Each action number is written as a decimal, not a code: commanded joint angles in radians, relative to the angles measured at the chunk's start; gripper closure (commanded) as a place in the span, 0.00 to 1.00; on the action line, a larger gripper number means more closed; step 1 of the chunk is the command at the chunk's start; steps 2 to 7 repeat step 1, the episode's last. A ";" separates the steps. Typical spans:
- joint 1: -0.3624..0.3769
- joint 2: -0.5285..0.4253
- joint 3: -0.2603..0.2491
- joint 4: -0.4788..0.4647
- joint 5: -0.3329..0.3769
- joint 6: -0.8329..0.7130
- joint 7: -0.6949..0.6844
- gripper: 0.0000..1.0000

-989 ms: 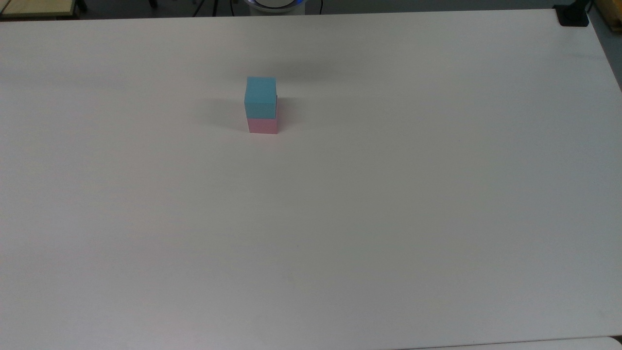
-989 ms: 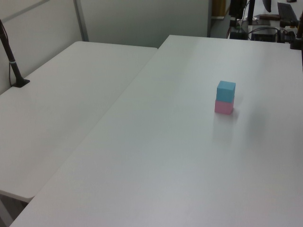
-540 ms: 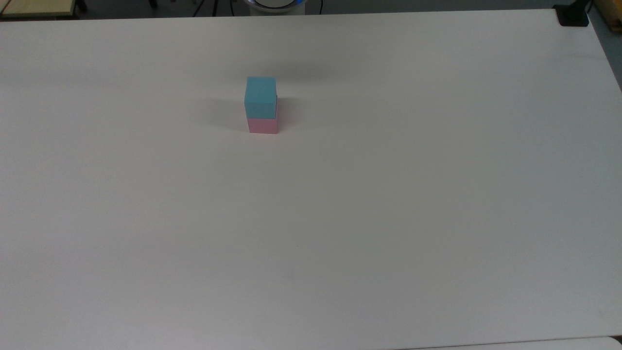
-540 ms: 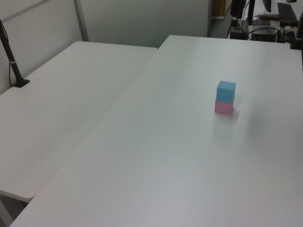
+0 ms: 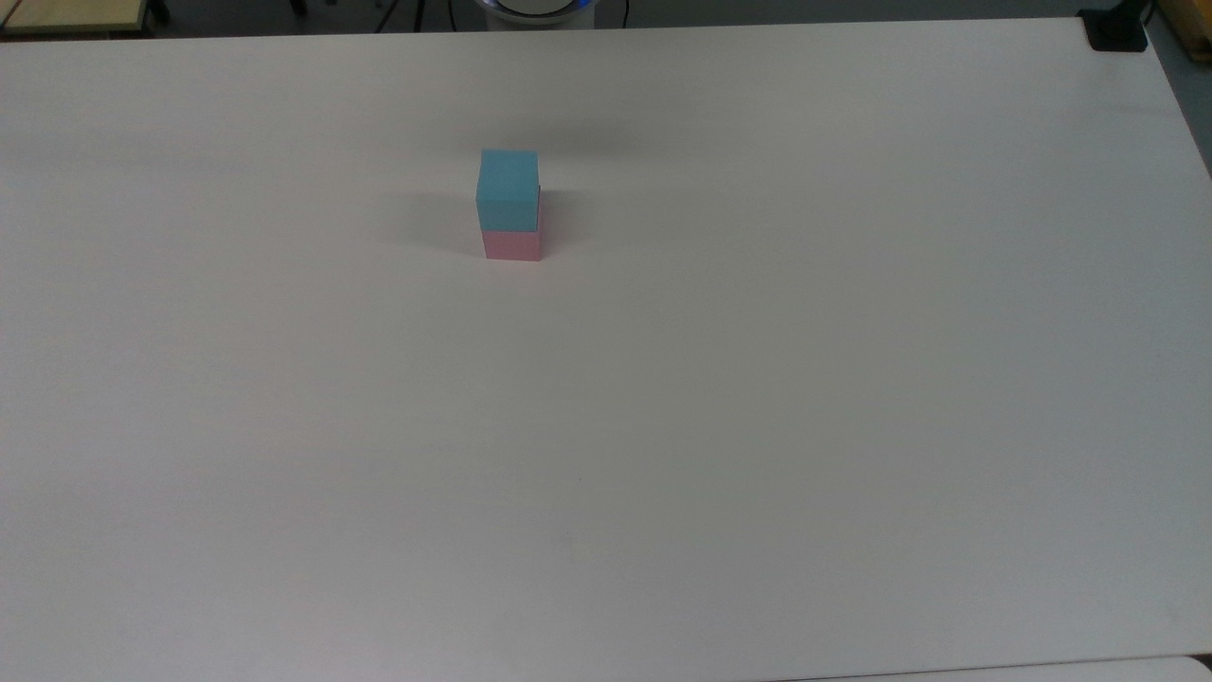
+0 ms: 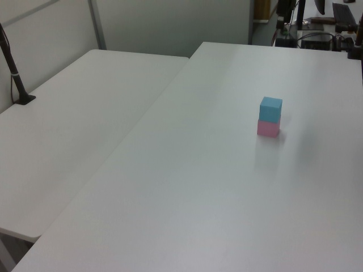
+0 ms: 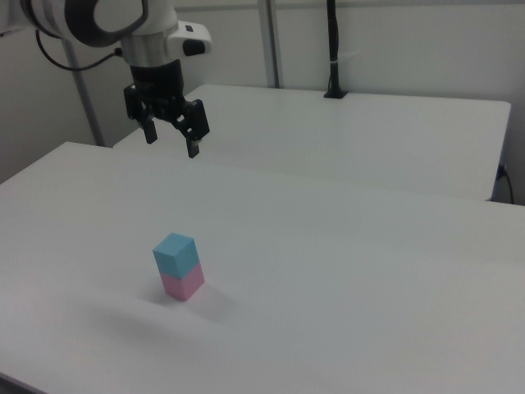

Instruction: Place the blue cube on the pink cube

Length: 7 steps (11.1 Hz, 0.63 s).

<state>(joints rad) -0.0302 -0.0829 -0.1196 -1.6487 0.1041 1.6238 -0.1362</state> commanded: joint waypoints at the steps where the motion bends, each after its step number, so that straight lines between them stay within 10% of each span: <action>1: 0.033 0.003 -0.018 0.010 0.014 0.004 -0.007 0.00; 7: 0.033 0.003 -0.018 0.010 0.014 0.004 -0.007 0.00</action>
